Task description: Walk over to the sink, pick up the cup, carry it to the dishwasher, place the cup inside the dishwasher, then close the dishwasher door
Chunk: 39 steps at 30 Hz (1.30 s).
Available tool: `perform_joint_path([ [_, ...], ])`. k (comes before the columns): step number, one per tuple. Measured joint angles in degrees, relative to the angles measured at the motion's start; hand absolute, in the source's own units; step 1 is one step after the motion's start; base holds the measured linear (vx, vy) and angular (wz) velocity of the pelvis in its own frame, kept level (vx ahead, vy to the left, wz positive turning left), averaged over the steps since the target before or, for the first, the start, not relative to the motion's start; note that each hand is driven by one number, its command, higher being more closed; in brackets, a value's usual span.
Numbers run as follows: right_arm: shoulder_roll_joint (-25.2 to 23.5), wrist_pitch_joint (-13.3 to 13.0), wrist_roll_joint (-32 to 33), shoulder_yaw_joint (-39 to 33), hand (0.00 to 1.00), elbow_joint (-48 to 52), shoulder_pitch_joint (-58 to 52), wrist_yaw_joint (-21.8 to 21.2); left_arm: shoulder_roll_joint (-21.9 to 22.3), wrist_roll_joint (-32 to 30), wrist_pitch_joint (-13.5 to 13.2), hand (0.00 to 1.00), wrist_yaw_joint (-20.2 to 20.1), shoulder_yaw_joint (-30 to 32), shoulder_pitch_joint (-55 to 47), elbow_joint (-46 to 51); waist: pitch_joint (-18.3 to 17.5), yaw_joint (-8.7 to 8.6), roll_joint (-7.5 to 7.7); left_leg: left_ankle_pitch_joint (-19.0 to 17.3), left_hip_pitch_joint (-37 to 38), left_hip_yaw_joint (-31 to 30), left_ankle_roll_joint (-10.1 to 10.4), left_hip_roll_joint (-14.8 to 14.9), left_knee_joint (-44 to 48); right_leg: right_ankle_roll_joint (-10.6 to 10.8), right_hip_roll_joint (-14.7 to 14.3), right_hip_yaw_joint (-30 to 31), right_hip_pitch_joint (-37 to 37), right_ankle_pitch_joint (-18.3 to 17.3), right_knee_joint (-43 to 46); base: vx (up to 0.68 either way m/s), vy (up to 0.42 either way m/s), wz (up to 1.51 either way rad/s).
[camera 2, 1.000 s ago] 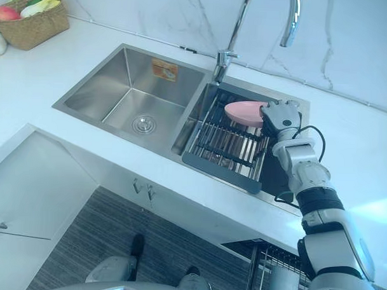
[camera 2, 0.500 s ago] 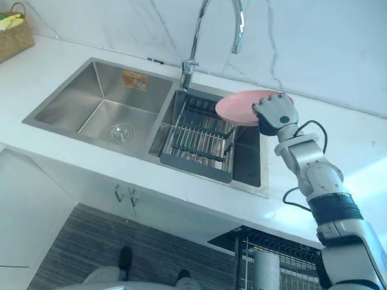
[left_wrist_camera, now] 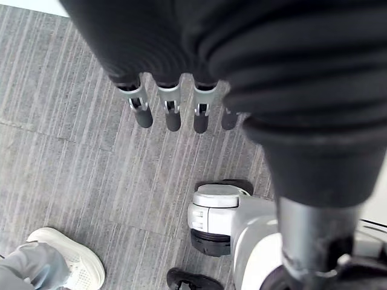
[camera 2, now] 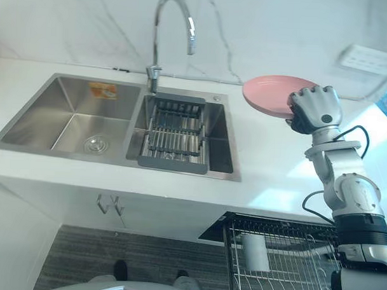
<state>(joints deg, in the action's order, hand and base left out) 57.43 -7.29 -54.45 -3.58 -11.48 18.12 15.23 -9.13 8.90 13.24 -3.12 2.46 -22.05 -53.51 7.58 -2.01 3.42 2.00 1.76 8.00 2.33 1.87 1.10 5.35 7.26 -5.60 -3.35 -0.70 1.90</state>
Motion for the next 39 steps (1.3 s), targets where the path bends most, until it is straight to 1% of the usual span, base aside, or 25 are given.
perform_joint_path([
  [2, 0.61, -0.11, 0.21, -1.31, 1.0, -0.07, -1.86, 0.99, 0.82, -0.03, 0.23, 0.0, 0.79, -0.09, -0.44, -0.07, -1.22, -0.58, -0.84, -3.34, -1.52, 0.12, -0.49, -0.15, 3.84, 0.15, -0.32, 3.36, 1.55, -0.14, 0.52, 0.01, 0.039, -0.83],
  [3, 0.62, -0.1, 0.21, -2.92, 1.0, -1.3, -3.56, 2.66, 0.91, -0.13, 0.63, 0.0, 1.4, -0.21, -0.49, -0.1, -1.4, -1.45, -1.01, -3.9, -1.88, 0.34, -0.78, -0.21, 4.35, -0.23, -0.31, 3.89, 2.16, 0.12, 0.53, 0.01, 0.041, -0.54],
  [5, 0.62, -0.01, 0.17, -4.69, 1.0, -4.38, -5.2, 4.95, 0.88, -0.32, 1.29, 0.0, 1.44, -0.25, -0.6, -0.14, -1.46, -2.29, -0.95, -3.98, -1.78, 0.8, -0.77, -0.34, 3.94, -0.6, -0.28, 4.8, 3.04, 0.37, 0.61, 0.02, 0.034, -0.43],
  [7, 0.62, 0.26, 0.1, -6.14, 1.0, -10.54, -6.28, 8.0, 0.68, -0.29, 2.25, 0.0, 1.46, -0.32, -0.46, -0.28, -1.54, -2.89, -0.83, -3.82, -1.5, 0.89, -0.68, -0.62, 3.79, -1.23, -0.19, 5.03, 4.06, 0.84, 0.55, 0.04, 0.024, -0.49],
  [10, 1.16, 0.0, 0.16, -6.14, 1.0, -15.25, -6.45, 10.26, 0.56, 0.27, 3.17, 0.0, 1.51, -0.31, -0.28, -0.92, -1.7, -3.11, -0.57, -3.98, -0.88, 0.31, -1.25, -0.94, 3.81, -0.75, -0.35, 6.55, 4.62, 1.43, 0.74, 0.04, 0.009, -0.35],
  [12, 2.12, -0.1, 0.9, -6.15, 1.0, -17.87, -6.44, 11.62, 0.44, 2.91, 5.23, 0.0, 1.66, -0.28, -0.12, -0.98, -1.8, -3.14, -0.41, -4.51, -0.75, -0.15, -1.22, -1.25, 3.86, -0.69, -0.35, 7.15, 4.78, 1.54, 0.63, 0.03, 0.016, -0.24],
  [13, 2.55, -0.63, 2.37, -6.14, 1.0, -19.34, -6.42, 11.85, 0.37, 4.43, 6.48, 0.0, 1.66, -0.08, -0.12, -0.96, -1.85, -2.95, -0.12, -4.89, -0.71, 0.02, -1.34, -1.41, 4.03, -0.93, -0.44, 7.97, 5.1, 1.74, 0.59, 0.01, 0.029, -0.28],
  [15, 2.8, -1.62, 3.27, -6.03, 1.0, -19.37, -6.26, 11.86, 0.39, 4.47, 6.69, 0.0, 1.66, 0.39, -0.03, -0.85, -1.8, -2.65, 0.02, -5.3, -0.52, 0.84, -1.39, -1.29, 4.15, -2.17, -0.7, 7.77, 5.47, 2.08, 0.04, -0.01, 0.021, -0.44],
  [16, 2.77, -2.27, 3.51, -5.59, 1.0, -19.38, -5.74, 11.86, 0.72, 4.44, 6.99, 0.0, 1.66, 1.7, 0.21, -0.83, -1.78, -1.96, -0.06, -5.59, 0.05, 2.33, -1.18, -0.57, 4.02, -6.19, -0.32, 4.08, 5.38, 1.45, -0.58, -0.01, 0.022, -0.85],
  [17, 2.74, -2.79, 3.8, -4.05, 1.0, -19.35, -5.05, 11.87, 0.79, 4.47, 7.38, 0.0, 1.66, 2.62, 0.34, -0.83, -1.71, -0.78, 0.04, -5.91, 1.01, 4.09, -0.93, 0.38, 3.8, -10.13, 0.54, -2.31, 5.3, 1.37, -0.54, 0.0, 0.026, -0.97],
  [18, 2.74, -3.12, 4.46, -3.03, 1.0, -19.35, -4.42, 11.87, 0.66, 4.56, 7.49, 0.0, 1.56, 3.32, 0.35, -0.78, -1.71, -0.46, 0.32, -6.14, 1.45, 5.21, -0.87, 0.88, 3.87, -11.06, 0.92, -4.63, 5.25, 1.34, -0.47, 0.0, 0.033, -1.05],
  [19, 2.78, -3.64, 5.38, -1.92, 1.0, -19.3, -3.33, 11.95, 0.12, 5.52, 7.69, 0.0, 1.44, 4.29, 0.4, -0.14, -1.72, -0.19, 0.92, -6.77, 2.03, 6.74, -1.0, 1.25, 4.3, -11.25, 1.75, -7.62, 5.35, 1.39, -0.15, 0.0, 0.02, -0.88],
  [20, 2.77, -3.78, 6.05, -1.44, 1.0, -19.33, -2.26, 12.19, -0.27, 6.1, 8.38, 0.0, 1.43, 4.33, 0.63, 0.16, -1.73, -0.15, 1.07, -7.6, 2.44, 7.62, -1.01, 1.41, 5.06, -11.26, 2.27, -8.66, 5.69, 1.4, 0.75, 0.0, 0.021, -0.74],
  [23, 2.48, -3.79, 7.95, -1.12, 1.0, -20.12, -1.9, 12.55, -0.93, 6.76, 10.26, 0.0, 1.47, 4.46, 1.35, 0.16, -1.78, -1.03, 1.05, -9.45, 2.38, 8.71, -1.44, 1.93, 7.82, -11.17, 2.92, -9.73, 6.01, 1.33, 2.15, 0.02, 0.037, -0.42],
  [26, 0.38, -3.66, 8.1, -0.97, 1.0, -21.25, -1.11, 12.55, -1.33, 7.33, 11.36, 0.0, 1.45, 5.4, 2.7, 0.22, -1.91, 0.16, 0.85, -9.73, 1.05, 11.54, -1.33, 3.32, 8.18, -11.69, 3.16, -14.47, 6.53, 0.53, -0.16, 0.02, 0.014, -0.51],
  [27, -0.91, -3.65, 8.28, 0.4, 1.0, -21.55, -0.24, 12.6, -1.81, 8.15, 11.51, 0.0, 1.34, 5.53, 3.42, 0.23, -2.06, 1.09, 1.02, -9.97, 0.13, 12.84, -1.02, 3.79, 8.76, -10.64, 2.66, -15.92, 6.48, 1.42, -3.26, 0.03, -0.013, -0.78],
  [28, -1.54, -3.74, 9.25, 3.67, 1.0, -22.85, 1.41, 12.59, -2.28, 9.08, 11.55, 0.0, 0.69, 6.29, 3.83, 0.24, -2.4, 1.95, 1.79, -10.43, -0.98, 12.94, -0.76, 3.68, 9.51, -8.18, 2.42, -15.5, 6.45, 4.66, -7.03, 0.06, -0.029, -0.78],
  [29, -2.01, -3.63, 9.32, 4.77, 1.0, -23.66, 2.32, 12.54, -2.45, 9.09, 11.53, 0.0, 0.25, 6.51, 4.23, 0.27, -2.25, 2.4, 1.94, -10.88, -1.32, 13.23, -0.65, 3.64, 10.15, -7.44, 2.69, -15.48, 7.13, 6.03, -7.04, 0.05, -0.04, -0.51],
  [30, -4.74, -3.5, 9.8, 5.66, 1.0, -25.2, 2.76, 12.21, -2.95, 9.06, 11.58, 0.0, -0.16, 6.47, 5.04, 0.26, -2.23, 2.68, 2.14, -11.8, -1.82, 13.29, -0.12, 3.72, 11.78, -5.99, 3.1, -15.35, 7.3, 9.86, -6.94, 0.04, -0.022, -0.18],
  [31, -5.61, -3.44, 10.08, 5.66, 1.0, -25.64, 2.7, 11.94, -2.96, 9.05, 11.58, 0.0, -0.16, 6.47, 5.11, 0.25, -2.23, 2.71, 2.13, -12.18, -1.77, 13.2, 0.08, 3.72, 12.24, -5.29, 3.21, -15.24, 7.32, 11.47, -6.83, 0.02, -0.008, -0.03],
  [32, -6.24, -3.31, 10.18, 5.66, 1.0, -25.67, 2.53, 11.45, -2.82, 9.04, 11.56, 0.0, -0.16, 6.48, 5.11, 0.19, -2.29, 2.74, 1.97, -12.53, -1.87, 13.13, 0.33, 3.77, 12.76, -3.72, 3.22, -15.25, 7.29, 11.9, -6.72, 0.02, -0.022, -0.08],
  [33, -6.8, -3.25, 10.17, 5.67, 1.0, -25.65, 2.42, 10.93, -2.3, 8.97, 11.36, 0.0, -0.04, 6.58, 5.2, -0.07, -2.3, 3.2, 1.41, -12.77, -2.24, 11.73, 0.65, 4.03, 12.89, -2.8, 2.65, -15.14, 7.48, 11.89, -6.69, 0.04, -0.059, -0.1],
  [35, -7.61, -2.53, 10.16, 5.66, 1.0, -25.52, 1.77, 9.83, -2.08, 8.95, 11.35, 0.0, 0.05, 6.73, 5.13, -0.1, -2.25, 3.28, 1.26, -12.87, -2.92, 9.2, 0.98, 4.54, 12.62, -2.73, 1.66, -15.22, 8.1, 11.84, -6.67, 0.04, -0.067, -0.08],
  [37, -7.94, -2.38, 10.07, 5.66, 1.0, -25.32, 0.16, 8.7, -2.06, 8.94, 11.15, 0.0, 0.05, 6.76, 5.11, -0.1, -2.24, 3.49, 1.02, -12.97, -2.17, 8.64, 1.35, 5.16, 12.43, -2.29, 1.19, -15.49, 7.3, 11.85, -6.68, 0.02, -0.003, -0.02],
  [39, -8.59, -1.81, 10.06, 5.65, 1.0, -25.05, -0.75, 7.66, -1.88, 8.93, 10.57, 0.0, 0.25, 6.75, 5.04, -0.55, -2.22, 3.51, 0.9, -12.96, -1.4, 7.71, 1.45, 5.0, 11.68, -2.21, 1.01, -15.45, 6.91, 11.79, -6.88, 0.0, 0.0, 0.0],
])
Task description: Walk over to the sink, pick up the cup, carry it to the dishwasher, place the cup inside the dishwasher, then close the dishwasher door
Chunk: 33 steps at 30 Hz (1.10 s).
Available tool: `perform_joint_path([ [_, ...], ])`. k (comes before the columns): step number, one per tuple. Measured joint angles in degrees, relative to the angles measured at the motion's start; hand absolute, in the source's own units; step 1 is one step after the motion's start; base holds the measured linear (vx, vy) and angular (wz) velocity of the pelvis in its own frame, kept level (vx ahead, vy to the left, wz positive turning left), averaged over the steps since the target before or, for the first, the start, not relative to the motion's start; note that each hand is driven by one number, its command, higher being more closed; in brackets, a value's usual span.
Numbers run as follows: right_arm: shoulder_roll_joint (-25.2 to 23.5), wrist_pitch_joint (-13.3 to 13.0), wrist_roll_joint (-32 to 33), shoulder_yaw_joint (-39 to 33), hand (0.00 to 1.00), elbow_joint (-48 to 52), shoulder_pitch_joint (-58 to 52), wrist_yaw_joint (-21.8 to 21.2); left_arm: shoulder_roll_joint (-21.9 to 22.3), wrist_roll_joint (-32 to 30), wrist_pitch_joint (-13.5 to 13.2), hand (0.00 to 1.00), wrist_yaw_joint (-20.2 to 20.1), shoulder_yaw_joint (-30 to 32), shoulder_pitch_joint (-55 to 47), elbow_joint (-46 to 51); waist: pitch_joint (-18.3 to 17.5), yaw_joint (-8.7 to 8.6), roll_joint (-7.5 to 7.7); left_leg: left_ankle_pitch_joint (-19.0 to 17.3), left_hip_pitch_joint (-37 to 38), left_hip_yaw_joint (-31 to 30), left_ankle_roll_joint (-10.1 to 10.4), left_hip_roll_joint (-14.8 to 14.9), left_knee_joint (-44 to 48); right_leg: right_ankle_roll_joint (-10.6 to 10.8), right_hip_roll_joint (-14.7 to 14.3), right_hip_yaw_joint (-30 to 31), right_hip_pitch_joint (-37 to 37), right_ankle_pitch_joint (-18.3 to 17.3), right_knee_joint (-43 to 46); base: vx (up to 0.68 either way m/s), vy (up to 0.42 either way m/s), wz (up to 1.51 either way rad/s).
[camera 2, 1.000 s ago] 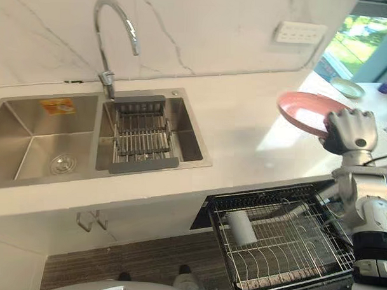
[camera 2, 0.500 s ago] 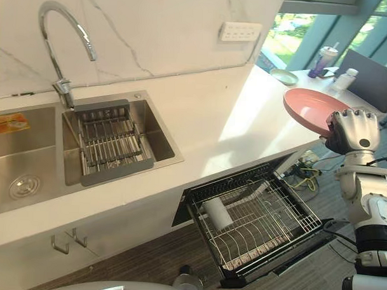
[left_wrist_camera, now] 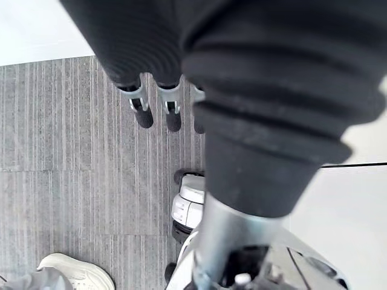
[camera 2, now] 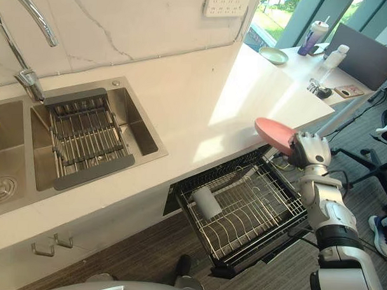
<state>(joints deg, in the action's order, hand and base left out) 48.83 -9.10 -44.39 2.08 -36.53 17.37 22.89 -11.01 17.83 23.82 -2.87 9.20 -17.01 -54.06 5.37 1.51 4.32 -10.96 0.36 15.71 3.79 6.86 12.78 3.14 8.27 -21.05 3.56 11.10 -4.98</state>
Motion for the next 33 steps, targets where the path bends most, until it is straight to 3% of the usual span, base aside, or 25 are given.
perform_joint_path([
  [8, -6.55, 6.22, -0.8, -0.05, 1.0, 4.36, -3.87, -3.73, 1.53, -0.74, -1.92, 0.0, 1.5, -0.37, 0.63, -0.71, 2.05, -0.71, -1.64, 0.29, -0.26, -1.87, -0.42, -2.04, -0.95, 0.81, 1.72, -0.59, -0.11, -0.26, -0.16, -0.03, 0.055, 0.07],
  [14, -8.69, 9.84, -0.25, -0.76, 1.0, 7.15, -5.8, -4.07, 2.04, -1.17, -2.58, 0.0, 1.78, -0.54, 1.36, -0.7, 4.82, -1.66, -2.51, 0.3, -1.41, -2.76, -0.43, -2.46, -0.86, 1.38, 2.27, -1.38, 0.47, -0.3, -0.15, -0.02, 0.021, 0.08],
  [18, -12.64, 12.42, 0.13, -2.95, 1.0, 9.13, -8.74, -4.12, 2.71, -1.17, -3.79, 0.0, 2.39, -0.67, 2.29, -0.68, 7.51, -2.17, -3.54, 0.26, -1.37, -3.02, -0.48, -2.5, -0.9, 1.87, 2.1, -1.19, 0.65, 0.27, 0.22, 0.02, 0.007, -0.02],
  [30, -19.2, 14.55, -0.12, -2.69, 1.0, 10.54, -13.92, -5.21, 2.74, -1.18, -4.14, 0.0, 2.51, -1.75, 4.7, -0.62, 11.65, -2.81, -4.86, 0.14, -1.71, -3.12, -0.67, -3.01, -1.05, 1.84, 1.99, 0.07, 1.7, 0.49, 0.24, -0.02, 0.019, -0.05],
  [33, -19.32, 15.38, -0.46, -1.48, 1.0, 6.4, -12.33, -4.27, 2.59, -1.13, -4.96, 0.0, 2.53, -2.79, 6.48, -0.62, 13.49, -2.3, -6.06, 0.15, -3.58, -3.64, -0.7, -3.42, -0.75, 1.68, 2.4, -0.04, 3.2, 1.16, 0.25, -0.09, 0.014, 0.02],
])
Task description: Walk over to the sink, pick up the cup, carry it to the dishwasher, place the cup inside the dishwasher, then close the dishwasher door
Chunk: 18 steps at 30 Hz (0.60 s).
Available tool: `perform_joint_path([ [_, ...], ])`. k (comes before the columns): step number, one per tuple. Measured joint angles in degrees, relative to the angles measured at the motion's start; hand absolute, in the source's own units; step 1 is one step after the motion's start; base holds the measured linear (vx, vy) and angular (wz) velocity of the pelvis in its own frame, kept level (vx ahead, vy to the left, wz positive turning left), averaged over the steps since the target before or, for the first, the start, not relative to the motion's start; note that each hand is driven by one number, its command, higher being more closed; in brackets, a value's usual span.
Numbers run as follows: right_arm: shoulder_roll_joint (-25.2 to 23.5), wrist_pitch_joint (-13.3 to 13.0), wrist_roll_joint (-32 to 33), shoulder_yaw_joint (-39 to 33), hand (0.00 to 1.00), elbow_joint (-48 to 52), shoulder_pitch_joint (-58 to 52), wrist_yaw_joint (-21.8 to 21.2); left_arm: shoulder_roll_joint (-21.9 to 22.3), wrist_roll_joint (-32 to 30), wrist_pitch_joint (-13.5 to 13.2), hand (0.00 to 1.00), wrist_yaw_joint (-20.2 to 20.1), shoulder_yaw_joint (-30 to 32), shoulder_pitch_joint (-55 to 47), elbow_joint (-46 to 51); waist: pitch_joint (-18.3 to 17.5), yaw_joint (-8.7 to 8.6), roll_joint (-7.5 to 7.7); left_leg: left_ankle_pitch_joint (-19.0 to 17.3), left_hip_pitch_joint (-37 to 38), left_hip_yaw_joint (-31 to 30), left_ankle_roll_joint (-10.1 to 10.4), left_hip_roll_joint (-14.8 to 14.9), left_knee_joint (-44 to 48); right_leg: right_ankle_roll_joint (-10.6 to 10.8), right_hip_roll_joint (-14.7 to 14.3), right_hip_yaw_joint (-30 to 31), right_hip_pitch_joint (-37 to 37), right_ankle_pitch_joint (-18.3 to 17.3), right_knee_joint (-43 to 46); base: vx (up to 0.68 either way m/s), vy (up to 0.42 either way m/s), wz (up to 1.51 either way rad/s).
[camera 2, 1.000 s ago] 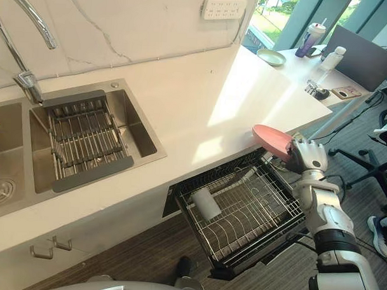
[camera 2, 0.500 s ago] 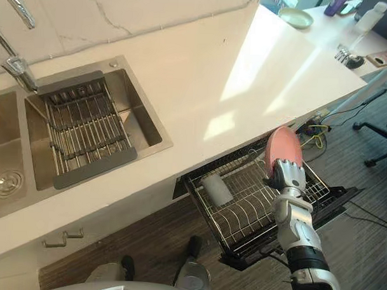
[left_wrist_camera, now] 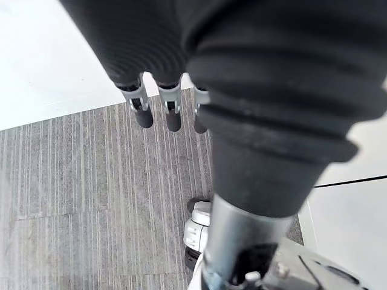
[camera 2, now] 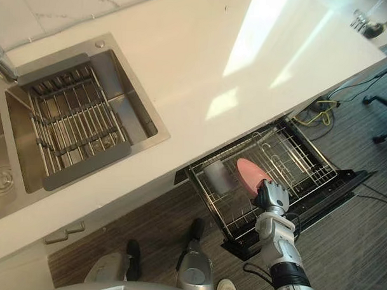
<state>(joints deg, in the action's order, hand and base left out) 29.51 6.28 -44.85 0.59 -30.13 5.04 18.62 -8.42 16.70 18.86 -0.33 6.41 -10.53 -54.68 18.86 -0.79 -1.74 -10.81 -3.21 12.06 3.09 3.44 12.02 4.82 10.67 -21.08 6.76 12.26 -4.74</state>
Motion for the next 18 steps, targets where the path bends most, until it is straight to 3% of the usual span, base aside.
perform_joint_path([
  [1, 0.01, 1.13, 0.57, 0.6, 1.0, -2.71, 1.46, 0.96, 0.06, 0.02, -0.38, 0.0, 0.0, -0.49, 0.73, 0.01, 1.26, 0.16, 0.19, 0.01, -0.98, -0.59, -0.01, -0.02, 0.46, 0.0, 0.18, -0.13, 0.55, 0.07, 0.0, -0.1, 0.011, 0.13],
  [3, 0.19, 2.96, 2.57, 1.07, 1.0, -6.47, 4.48, 2.35, 0.1, 0.16, -1.03, 0.0, 0.0, -1.85, 1.78, 0.1, 2.96, 0.32, -0.82, 0.12, -2.81, -1.59, -0.18, -0.12, 1.57, -0.1, 0.32, -0.54, 1.43, 0.5, 0.02, -0.09, 0.009, 0.18],
  [6, 0.76, 4.29, 6.37, 1.0, 1.0, -10.24, 8.29, 4.09, 0.12, 0.74, -1.24, 0.0, -0.02, -2.27, 2.64, 0.2, 4.17, 0.45, -1.5, 0.43, -4.89, -2.77, -0.22, -0.15, 2.06, -0.29, 0.41, -1.44, 2.55, 0.68, 0.02, -0.06, 0.007, 0.19],
  [9, 1.51, 4.36, 7.64, 1.01, 1.0, -11.77, 9.95, 4.5, -0.12, 0.9, -1.24, 0.0, 0.6, -2.22, 2.84, 0.25, 4.5, 0.88, -1.57, 0.7, -5.95, -2.78, -0.26, -0.16, 2.15, -0.41, 0.41, -1.42, 3.57, 0.84, 0.03, -0.02, 0.004, 0.04],
  [10, 2.68, 4.42, 8.95, 1.02, 1.0, -12.09, 11.27, 4.56, -0.19, 0.48, -1.01, 0.0, 2.5, -2.46, 3.52, -0.06, 6.07, 0.9, -1.83, 0.77, -6.16, -2.84, -0.27, -0.16, 2.59, -0.49, 0.38, -1.44, 3.6, 0.92, 0.03, 0.0, 0.0, 0.0],
  [13, 5.38, 4.72, 10.62, 0.96, 1.0, -14.78, 15.51, 4.61, -0.15, 0.48, -0.46, 0.0, 2.79, -4.08, 5.58, -0.16, 8.34, 1.1, -0.63, 0.9, -9.16, -2.77, -0.38, -0.39, 3.5, -0.8, 0.4, -1.14, 6.33, 1.62, 0.04, -0.04, 0.037, -0.01],
  [15, 6.71, 4.83, 11.07, 0.94, 1.0, -16.43, 17.15, 4.6, -0.42, 0.54, -0.36, 0.0, 2.9, -4.34, 6.58, -0.17, 9.08, 1.31, -0.63, 0.9, -10.25, -2.71, -0.38, -0.43, 3.96, -0.94, 0.43, -0.87, 7.34, 1.89, 0.04, -0.03, 0.041, -0.04],
  [16, 7.25, 4.9, 11.43, 0.93, 0.0, -17.34, 18.32, 4.6, -0.43, 0.55, -0.35, 0.0, 2.97, -4.35, 6.99, -0.16, 9.39, 1.26, -0.73, 0.9, -10.8, -2.66, -0.38, -0.48, 4.09, -1.11, 0.45, -0.6, 8.0, 2.08, 0.05, -0.02, 0.061, -0.12],
  [18, 7.27, 5.12, 12.25, 0.91, 0.0, -18.64, 19.75, 4.68, -0.43, 0.7, -0.34, 0.0, 3.19, -4.58, 7.32, -0.17, 9.64, 1.28, -0.96, 0.86, -11.41, -2.67, -0.43, -0.5, 4.75, -1.26, 0.43, -0.03, 8.59, 2.24, 0.05, -0.01, 0.05, -0.12],
])
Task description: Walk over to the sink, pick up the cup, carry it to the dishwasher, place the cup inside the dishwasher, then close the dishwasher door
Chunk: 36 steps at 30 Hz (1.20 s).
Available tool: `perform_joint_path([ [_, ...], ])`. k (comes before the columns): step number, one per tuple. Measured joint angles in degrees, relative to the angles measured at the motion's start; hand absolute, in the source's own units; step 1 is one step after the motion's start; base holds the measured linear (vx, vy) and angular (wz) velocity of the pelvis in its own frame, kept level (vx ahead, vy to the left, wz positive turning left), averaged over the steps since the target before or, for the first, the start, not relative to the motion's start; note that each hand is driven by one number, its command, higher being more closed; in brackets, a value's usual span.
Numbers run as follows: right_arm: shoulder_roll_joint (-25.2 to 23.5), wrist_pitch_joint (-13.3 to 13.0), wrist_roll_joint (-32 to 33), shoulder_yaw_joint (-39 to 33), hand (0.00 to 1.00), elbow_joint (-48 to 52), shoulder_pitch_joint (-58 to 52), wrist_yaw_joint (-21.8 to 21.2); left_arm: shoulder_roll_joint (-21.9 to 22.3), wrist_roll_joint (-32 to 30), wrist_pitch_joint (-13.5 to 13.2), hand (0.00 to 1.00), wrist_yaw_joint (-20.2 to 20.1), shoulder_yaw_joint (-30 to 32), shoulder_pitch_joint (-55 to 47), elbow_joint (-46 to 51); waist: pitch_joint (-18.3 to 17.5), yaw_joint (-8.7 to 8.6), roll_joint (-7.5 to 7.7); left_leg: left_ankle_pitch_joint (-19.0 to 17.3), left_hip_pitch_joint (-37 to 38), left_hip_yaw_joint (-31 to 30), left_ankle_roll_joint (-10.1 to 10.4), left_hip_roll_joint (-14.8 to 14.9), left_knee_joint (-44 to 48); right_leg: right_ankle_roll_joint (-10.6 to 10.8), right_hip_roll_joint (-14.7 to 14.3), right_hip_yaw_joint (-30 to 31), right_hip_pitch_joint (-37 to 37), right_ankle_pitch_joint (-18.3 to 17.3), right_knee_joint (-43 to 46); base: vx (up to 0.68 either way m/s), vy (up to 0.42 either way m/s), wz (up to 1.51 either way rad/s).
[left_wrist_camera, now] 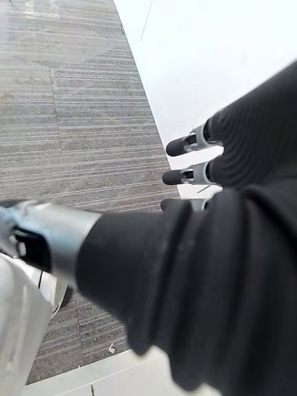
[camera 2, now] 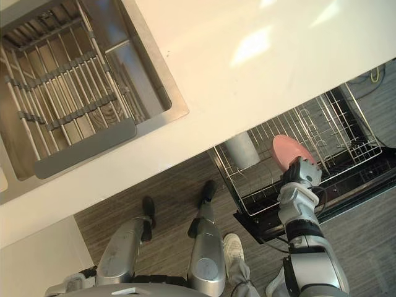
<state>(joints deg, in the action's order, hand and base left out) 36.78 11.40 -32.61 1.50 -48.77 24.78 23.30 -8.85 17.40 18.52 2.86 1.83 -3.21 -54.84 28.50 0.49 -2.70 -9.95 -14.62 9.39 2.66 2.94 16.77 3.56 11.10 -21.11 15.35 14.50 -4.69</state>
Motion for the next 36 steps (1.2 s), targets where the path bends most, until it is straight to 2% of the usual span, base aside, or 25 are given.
perform_joint_path([
  [4, 0.59, 0.48, 2.35, -0.03, 0.0, -2.34, 1.6, 0.86, -0.06, 0.54, -0.08, 0.0, 0.54, -1.47, 1.52, -0.16, 0.93, 0.08, -1.24, -0.54, -1.72, -0.05, -0.23, -0.08, 1.27, -0.16, 0.06, 0.44, 1.38, 0.44, 0.0, -0.04, 0.058, -0.04],
  [8, 0.96, 0.42, 4.28, -0.14, 0.0, -3.31, 2.95, 0.85, -0.01, 0.53, -0.11, 0.0, 0.52, -2.04, 2.33, -0.59, 1.35, 0.33, -1.75, -0.99, -3.45, -0.08, -0.12, -0.14, 2.46, -0.55, -0.01, 1.42, 3.11, 1.09, 0.0, -0.07, 0.062, -0.1],
  [12, 0.92, -1.77, 7.25, -0.18, 0.0, -3.6, 3.09, -0.47, 0.09, 0.37, 0.06, 0.0, 0.45, -2.11, 2.66, -1.07, 1.5, 0.26, -2.06, -1.33, -3.58, -0.17, 0.08, 0.02, 3.14, -0.96, -0.21, 1.86, 3.13, 1.0, -0.01, -0.06, 0.067, -0.06],
  [17, 0.6, -4.26, 13.7, -1.98, 0.0, 3.28, 1.11, -0.81, 0.11, -0.65, 2.52, 0.0, -0.93, -1.9, 3.03, -1.77, 1.51, -0.37, -2.02, -1.71, -3.04, 0.05, 0.24, 0.39, 3.46, -0.95, -0.54, 2.3, 2.7, 0.98, -0.02, -0.04, 0.065, -0.05],
  [19, 0.08, -4.41, 14.85, -4.86, 0.0, 8.94, -0.66, -0.44, 0.17, -4.58, 4.37, 0.0, -3.06, -1.71, 3.03, -2.01, 1.69, -0.69, -1.65, -2.21, -2.17, 0.28, 0.28, 0.77, 4.15, -0.68, -1.1, 3.24, 2.18, 1.19, -0.02, -0.02, 0.082, -0.21],
  [22, 0.01, -3.35, 12.46, -7.96, 0.0, 13.45, -2.38, 1.7, 0.51, -11.59, 6.53, 0.0, -6.87, -1.36, 3.02, -1.94, 1.65, -1.71, -1.47, -2.65, 0.28, 0.36, 0.42, 1.27, 4.02, -0.62, -1.65, 3.48, 0.07, 1.14, -0.02, 0.01, 0.059, -0.18],
  [23, 0.02, -3.2, 10.6, -9.88, 0.0, 15.75, -3.78, 3.74, 0.45, -16.52, 7.98, 0.0, -9.22, -1.11, 2.93, -1.96, 1.42, -2.07, -0.77, -3.05, 2.22, 1.03, 0.53, 1.73, 3.77, -0.45, -2.13, 4.3, -1.3, 0.9, -0.03, 0.02, 0.061, -0.27],
  [24, 0.01, -3.24, 10.21, -10.73, 0.0, 16.68, -4.37, 4.28, 0.44, -18.1, 8.64, 0.0, -10.0, -0.5, 2.86, -1.97, 1.19, -2.14, -0.29, -3.16, 2.96, 1.49, 0.6, 1.87, 3.33, -0.41, -2.28, 4.7, -1.64, 0.8, -0.03, 0.01, 0.04, -0.36],
  [26, 0.34, -4.01, 9.99, -13.26, 0.0, 18.2, -6.57, 6.92, -0.21, -24.0, 10.38, 0.0, -12.72, 0.55, 1.97, -2.01, -0.97, -3.46, 2.08, -3.17, 5.27, 2.05, 0.64, 1.91, 1.78, -0.26, -2.55, 5.33, -2.73, 0.33, -0.04, 0.02, 0.031, -0.2],
  [27, 0.38, -4.44, 10.22, -14.43, 0.0, 18.59, -7.17, 7.82, -0.24, -25.91, 10.43, 0.0, -13.46, 0.57, 1.68, -2.01, -1.52, -3.75, 2.57, -3.17, 5.96, 2.16, 0.64, 2.02, 1.53, -0.25, -2.67, 5.34, -3.3, 0.19, -0.04, 0.03, 0.022, -0.13],
  [28, 0.44, -5.62, 10.87, -16.76, 0.0, 18.61, -9.08, 9.44, -0.41, -28.15, 10.42, 0.0, -14.47, 0.68, 0.55, -2.07, -3.63, -4.03, 3.49, -3.16, 7.16, 2.84, 0.65, 2.28, 0.62, -0.22, -2.88, 5.72, -3.69, -0.05, -0.05, 0.04, 0.018, -0.27],
  [29, 0.57, -6.66, 12.36, -19.25, 0.0, 18.75, -10.69, 11.24, -0.54, -28.08, 10.42, 0.0, -15.04, 1.04, -0.9, -2.14, -6.19, -4.01, 4.22, -3.17, 8.35, 3.64, 0.68, 2.44, -0.24, -0.28, -3.16, 6.19, -3.97, -0.32, -0.05, 0.05, 0.017, -0.27],
  [30, 0.75, -7.05, 12.9, -20.72, 0.0, 18.92, -11.47, 12.03, -0.48, -27.33, 10.49, 0.0, -15.15, 1.62, -1.37, -2.31, -6.91, -4.2, 4.29, -3.2, 9.33, 3.75, 0.72, 2.52, -0.61, -0.27, -3.25, 6.15, -4.74, -0.58, -0.05, 0.08, 0.028, -0.2],
  [32, 1.38, -7.79, 14.91, -25.18, 0.0, 19.76, -13.78, 13.74, -0.19, -21.56, 11.14, 0.0, -14.09, 4.07, -2.99, -2.5, -9.11, -4.65, 4.36, -3.19, 12.14, 4.05, 0.77, 2.64, -2.31, 0.07, -3.49, 6.1, -7.16, -1.37, -0.08, 0.07, 0.029, -0.06],
  [34, 1.56, -7.97, 18.79, -29.72, 0.0, 21.46, -16.22, 15.28, 0.03, -12.14, 11.94, 0.0, -10.42, 6.9, -4.93, -3.27, -12.22, -5.52, 4.43, -3.07, 14.32, 4.52, 1.06, 2.67, -4.08, 0.2, -3.52, 5.98, -8.44, -2.11, -0.39, 0.05, 0.024, -0.04],
  [36, 1.44, -7.88, 22.52, -34.04, 0.0, 20.69, -18.34, 15.69, 0.21, -8.99, 12.15, 0.0, -8.07, 8.67, -5.57, -4.71, -13.24, -5.82, 4.28, -3.0, 15.83, 4.54, 1.14, 2.7, -4.87, 0.37, -3.48, 5.63, -9.72, -2.54, -0.4, 0.03, 0.024, 0.05],
])
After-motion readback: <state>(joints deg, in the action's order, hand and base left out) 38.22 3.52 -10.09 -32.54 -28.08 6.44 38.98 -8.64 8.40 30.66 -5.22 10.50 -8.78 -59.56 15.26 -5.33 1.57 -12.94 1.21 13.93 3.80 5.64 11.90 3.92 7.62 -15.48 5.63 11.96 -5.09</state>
